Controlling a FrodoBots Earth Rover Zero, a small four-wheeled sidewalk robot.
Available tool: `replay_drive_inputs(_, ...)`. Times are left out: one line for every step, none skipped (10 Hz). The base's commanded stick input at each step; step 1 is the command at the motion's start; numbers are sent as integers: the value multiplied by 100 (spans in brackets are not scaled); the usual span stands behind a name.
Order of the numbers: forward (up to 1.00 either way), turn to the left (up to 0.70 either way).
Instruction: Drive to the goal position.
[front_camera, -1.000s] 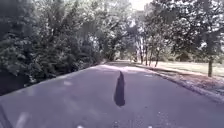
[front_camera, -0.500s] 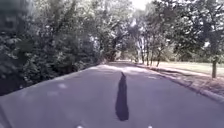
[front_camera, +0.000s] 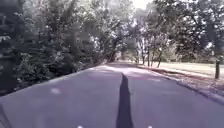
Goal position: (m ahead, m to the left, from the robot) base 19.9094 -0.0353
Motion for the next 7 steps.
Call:
replay_drive_inputs(70, 0)
replay_drive_inputs(70, 0)
replay_drive_inputs(70, 0)
replay_drive_inputs(70, 0)
replay_drive_inputs(70, 0)
replay_drive_inputs(70, 0)
replay_drive_inputs(70, 0)
